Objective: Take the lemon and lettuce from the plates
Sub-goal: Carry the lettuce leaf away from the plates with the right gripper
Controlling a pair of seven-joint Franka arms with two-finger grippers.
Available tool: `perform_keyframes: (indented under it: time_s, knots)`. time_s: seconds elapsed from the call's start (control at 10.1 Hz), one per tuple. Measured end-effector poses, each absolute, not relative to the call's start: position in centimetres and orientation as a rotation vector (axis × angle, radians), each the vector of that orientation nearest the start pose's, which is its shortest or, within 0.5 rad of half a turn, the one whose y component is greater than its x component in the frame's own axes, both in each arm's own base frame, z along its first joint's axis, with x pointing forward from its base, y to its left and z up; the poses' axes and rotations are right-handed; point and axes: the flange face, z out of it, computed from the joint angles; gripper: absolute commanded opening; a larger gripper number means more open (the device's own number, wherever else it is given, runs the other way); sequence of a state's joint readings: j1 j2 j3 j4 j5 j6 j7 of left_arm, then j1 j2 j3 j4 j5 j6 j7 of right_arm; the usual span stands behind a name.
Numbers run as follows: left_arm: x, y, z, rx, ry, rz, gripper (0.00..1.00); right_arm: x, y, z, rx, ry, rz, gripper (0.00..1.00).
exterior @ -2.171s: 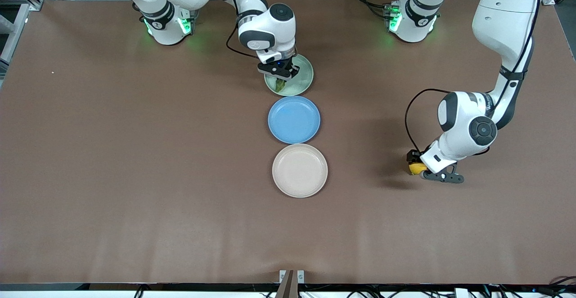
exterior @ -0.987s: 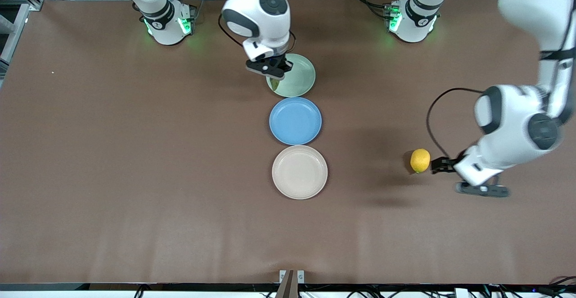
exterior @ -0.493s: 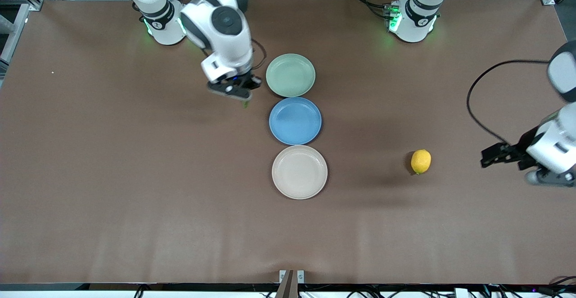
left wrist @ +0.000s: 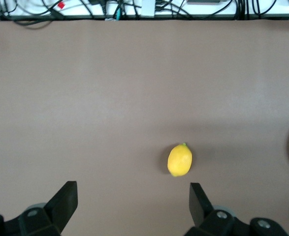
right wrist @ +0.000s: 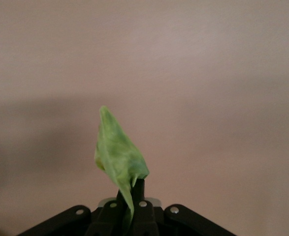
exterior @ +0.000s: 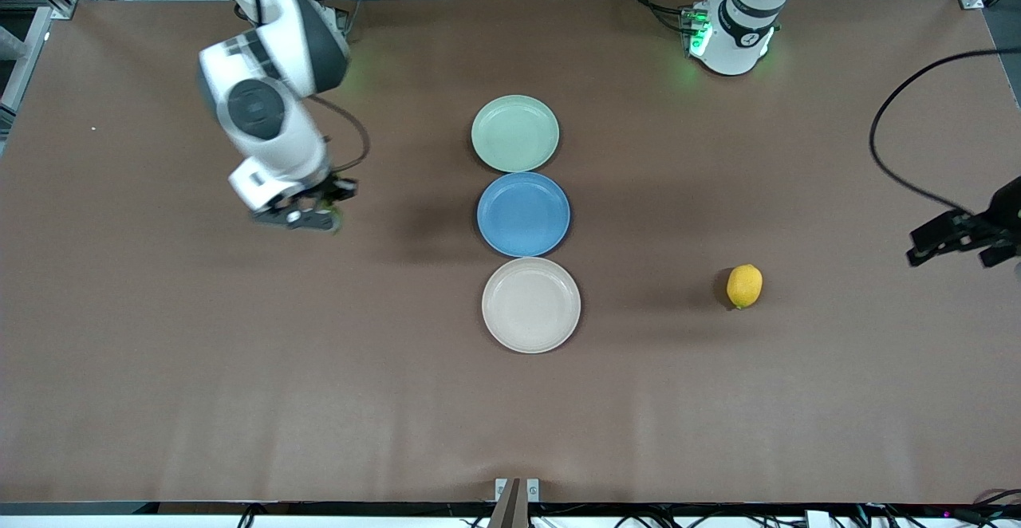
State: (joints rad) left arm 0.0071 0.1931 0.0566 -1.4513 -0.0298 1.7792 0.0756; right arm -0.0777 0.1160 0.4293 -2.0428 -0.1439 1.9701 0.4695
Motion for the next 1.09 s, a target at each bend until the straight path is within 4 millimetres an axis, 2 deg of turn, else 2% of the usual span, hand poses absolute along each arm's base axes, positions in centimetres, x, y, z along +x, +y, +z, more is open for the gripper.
perform_keyframes:
  time_s: [0.1,0.3,0.49,0.59,0.69,0.79,1.09]
  knots:
    - [62.1,3.7,59.7,-3.147,0.006,-0.184,1.0,53.1,14.4,37.7,-3.271,0.043,0.227,0.0]
    - [60.8,3.1,61.2,-3.154,-0.027,-0.159,1.0,54.6,7.9,37.6,-3.26,-0.013,0.245,0.0]
    - [60.6,2.5,61.7,-3.155,-0.043,-0.167,1.0,55.5,1.2,37.5,-3.247,-0.064,0.223,0.0]
    - [60.6,2.9,61.5,-3.155,-0.055,-0.164,1.0,55.6,-1.1,37.2,-3.244,-0.067,0.193,0.0]
    - [60.6,3.2,61.4,-3.155,-0.065,-0.159,1.0,55.8,-2.7,36.0,-3.24,-0.057,0.16,0.0]
    - [60.6,3.1,61.3,-3.156,-0.067,-0.156,1.0,55.9,-3.4,34.2,-3.235,-0.05,0.141,0.0]
    - [60.7,3.1,60.8,-3.157,-0.068,-0.144,1.0,56.3,-3.3,27.5,-3.213,-0.064,0.107,0.0]
